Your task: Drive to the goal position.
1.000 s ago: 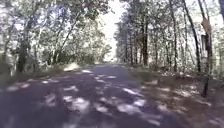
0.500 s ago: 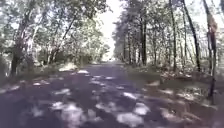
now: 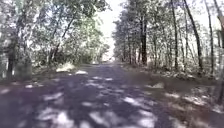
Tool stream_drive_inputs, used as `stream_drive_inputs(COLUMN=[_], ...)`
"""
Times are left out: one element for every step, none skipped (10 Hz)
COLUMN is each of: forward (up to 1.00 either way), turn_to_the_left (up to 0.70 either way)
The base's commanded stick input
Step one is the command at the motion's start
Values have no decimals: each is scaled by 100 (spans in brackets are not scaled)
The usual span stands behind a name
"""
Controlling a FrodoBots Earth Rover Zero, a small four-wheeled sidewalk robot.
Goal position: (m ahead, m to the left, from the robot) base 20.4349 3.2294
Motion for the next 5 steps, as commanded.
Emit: stream_drive_inputs(forward=[45, 45, 45, 45, 45], turn_to_the_left=[-22, -25, -27, 0, 0])
